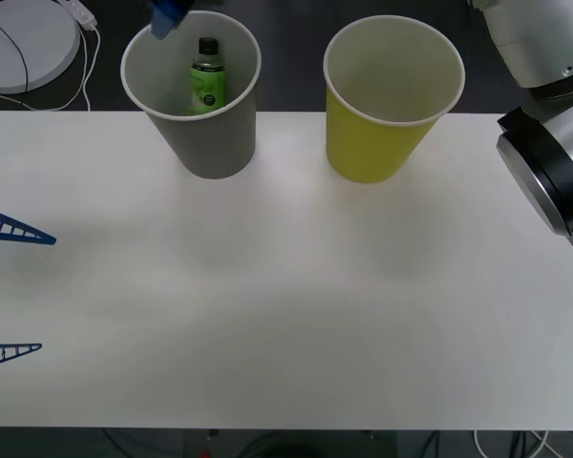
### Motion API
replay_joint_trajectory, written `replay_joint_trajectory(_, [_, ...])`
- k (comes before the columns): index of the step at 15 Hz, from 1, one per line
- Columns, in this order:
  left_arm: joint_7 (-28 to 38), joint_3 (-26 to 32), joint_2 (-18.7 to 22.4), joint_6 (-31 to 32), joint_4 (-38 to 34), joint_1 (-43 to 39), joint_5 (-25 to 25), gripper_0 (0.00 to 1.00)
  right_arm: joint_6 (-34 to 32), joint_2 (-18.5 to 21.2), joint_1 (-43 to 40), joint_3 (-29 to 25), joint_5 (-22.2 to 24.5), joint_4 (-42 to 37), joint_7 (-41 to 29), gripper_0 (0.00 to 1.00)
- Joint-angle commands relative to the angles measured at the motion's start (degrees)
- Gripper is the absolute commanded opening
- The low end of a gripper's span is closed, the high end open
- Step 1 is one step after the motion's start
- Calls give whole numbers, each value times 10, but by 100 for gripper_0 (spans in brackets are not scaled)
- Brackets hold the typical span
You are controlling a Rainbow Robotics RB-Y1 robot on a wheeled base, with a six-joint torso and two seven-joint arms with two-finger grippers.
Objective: Put the can into the green bin and the plastic bottle into the gray bin
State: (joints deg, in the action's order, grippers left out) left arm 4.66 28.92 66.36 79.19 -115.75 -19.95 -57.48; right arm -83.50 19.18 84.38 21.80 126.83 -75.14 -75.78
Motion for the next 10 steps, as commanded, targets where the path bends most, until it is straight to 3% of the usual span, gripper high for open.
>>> replay_joint_trajectory(1, [0, 0, 0, 0, 0, 0, 0, 100, -9, 21, -22, 1, -19, -48, 0, 100])
replay_joint_trajectory(10, [0, 0, 0, 0, 0, 0, 0, 100, -11, 102, -113, 5, -67, -213, -1, 100])
